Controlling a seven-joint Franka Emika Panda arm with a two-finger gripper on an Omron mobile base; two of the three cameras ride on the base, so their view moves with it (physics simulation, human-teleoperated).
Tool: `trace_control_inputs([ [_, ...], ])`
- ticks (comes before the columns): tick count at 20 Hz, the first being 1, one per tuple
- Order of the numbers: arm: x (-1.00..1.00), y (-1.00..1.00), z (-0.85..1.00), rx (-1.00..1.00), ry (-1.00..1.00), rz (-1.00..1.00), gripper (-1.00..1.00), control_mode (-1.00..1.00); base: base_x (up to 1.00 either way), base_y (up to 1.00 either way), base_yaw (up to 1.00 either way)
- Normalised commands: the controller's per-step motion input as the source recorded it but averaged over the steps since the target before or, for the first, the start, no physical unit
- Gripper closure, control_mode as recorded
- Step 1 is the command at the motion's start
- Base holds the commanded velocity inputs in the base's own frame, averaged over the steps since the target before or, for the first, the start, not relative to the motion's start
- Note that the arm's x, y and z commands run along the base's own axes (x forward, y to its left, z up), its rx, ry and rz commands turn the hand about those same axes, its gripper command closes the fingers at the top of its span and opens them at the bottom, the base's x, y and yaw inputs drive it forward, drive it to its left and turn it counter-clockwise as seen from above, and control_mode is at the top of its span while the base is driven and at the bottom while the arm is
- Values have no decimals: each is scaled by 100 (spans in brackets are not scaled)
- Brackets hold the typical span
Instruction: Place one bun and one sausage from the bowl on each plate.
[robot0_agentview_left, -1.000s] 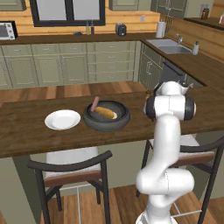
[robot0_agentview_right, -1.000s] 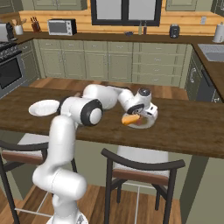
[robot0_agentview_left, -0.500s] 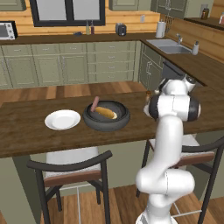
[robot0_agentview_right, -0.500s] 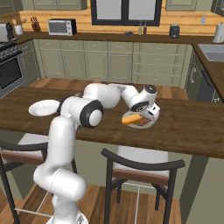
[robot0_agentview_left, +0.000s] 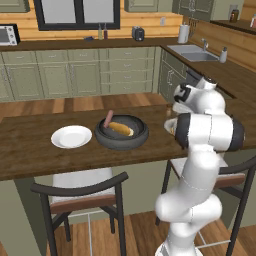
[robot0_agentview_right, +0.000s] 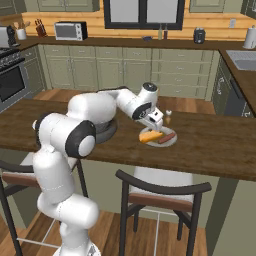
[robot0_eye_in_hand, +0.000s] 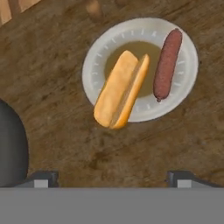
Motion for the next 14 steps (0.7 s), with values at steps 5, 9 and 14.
trace_control_inputs([
  [5, -19, 100, 45, -8, 24, 31, -100, -100, 0, 0, 0],
  [9, -1, 100, 48, -7, 22, 37, -100, -100, 0, 0, 0],
  [14, 0, 100, 4, -10, 22, 38, -100, -100, 0, 0, 0],
])
